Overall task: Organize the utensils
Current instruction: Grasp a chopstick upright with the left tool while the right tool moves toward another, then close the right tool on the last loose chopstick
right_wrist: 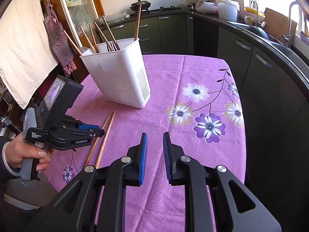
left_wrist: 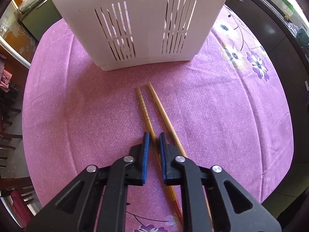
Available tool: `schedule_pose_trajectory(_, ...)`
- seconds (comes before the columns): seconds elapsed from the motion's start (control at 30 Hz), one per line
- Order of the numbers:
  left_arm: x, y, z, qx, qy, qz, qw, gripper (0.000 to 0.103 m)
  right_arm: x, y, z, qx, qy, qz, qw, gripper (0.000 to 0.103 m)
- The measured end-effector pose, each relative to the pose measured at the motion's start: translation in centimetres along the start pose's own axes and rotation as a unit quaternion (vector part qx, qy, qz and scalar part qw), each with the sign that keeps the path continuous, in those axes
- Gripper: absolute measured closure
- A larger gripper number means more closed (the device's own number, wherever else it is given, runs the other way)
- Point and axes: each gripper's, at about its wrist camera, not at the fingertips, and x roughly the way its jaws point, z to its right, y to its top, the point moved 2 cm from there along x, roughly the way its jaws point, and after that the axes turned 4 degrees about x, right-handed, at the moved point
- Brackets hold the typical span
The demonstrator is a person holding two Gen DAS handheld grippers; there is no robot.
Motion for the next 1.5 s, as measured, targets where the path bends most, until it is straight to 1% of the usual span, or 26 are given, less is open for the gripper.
schedule_pose_trajectory(0.07, 0.0, 0.1, 0.1, 0.003, 0.0, -0.002, 1.0, 0.095, -0.2, -0.1, 0.2, 0.001, -0.001, 0.001, 1.0, 0.08)
schedule_pose_trajectory(0.17, -0.2, -0.4, -0.3, -0.002, -0.006, -0.003, 1.0, 0.097, -0.5, -0.1, 0.4, 0.002, -0.002, 0.003, 1.0, 0.079)
schedule_pose_trajectory(0.27, -1.6, -0.6, -1.1, -0.002, -0.005, 0.016, 0.9999, 0.097, -0.9, -0.1, 0.3, -0.001, -0.005, 0.007, 1.0, 0.079)
schedule_pose_trajectory(0.37, -4.2, -0.9, -1.6, 0.0, -0.006, 0.045, 0.999, 0.097, -1.3, -0.1, 0.3, -0.001, -0.006, 0.01, 1.0, 0.079)
schedule_pose_trajectory(0.47, -7.4, -1.5, -2.3, 0.001, -0.007, 0.083, 0.9965, 0.097, -1.4, -0.1, 0.4, 0.001, -0.006, 0.009, 1.0, 0.079)
schedule_pose_trajectory(0.67, -13.5, -3.0, -3.9, 0.006, 0.002, 0.158, 0.9874, 0.097, -1.0, -0.4, 0.2, -0.004, -0.014, -0.001, 1.0, 0.079)
schedule_pose_trajectory(0.87, -16.8, -5.5, -5.2, 0.008, 0.014, 0.211, 0.9773, 0.097, -0.1, -0.6, -0.3, -0.008, -0.018, -0.014, 1.0, 0.079)
schedule_pose_trajectory(0.9, -17.1, -5.8, -5.3, 0.01, 0.015, 0.215, 0.9765, 0.097, 0.1, -0.7, -0.4, -0.009, -0.018, -0.017, 1.0, 0.079)
schedule_pose_trajectory(1.0, -17.4, -6.4, -5.3, 0.016, 0.015, 0.218, 0.9756, 0.097, 0.8, -1.0, -0.8, -0.013, -0.019, -0.026, 0.999, 0.073)
schedule_pose_trajectory(1.17, -17.3, -6.9, -5.5, 0.021, 0.019, 0.224, 0.9741, 0.097, 2.8, -1.1, -2.7, -0.032, -0.014, -0.051, 0.998, 0.073)
schedule_pose_trajectory(1.3, -17.3, -7.0, -5.5, 0.025, 0.018, 0.227, 0.9735, 0.097, 5.7, -1.0, -5.4, -0.058, -0.005, -0.081, 0.995, 0.073)
schedule_pose_trajectory(1.5, -17.2, -7.0, -5.0, 0.037, 0.02, 0.23, 0.9722, 0.097, 11.7, -0.1, -8.6, -0.072, -0.002, -0.133, 0.988, 0.073)
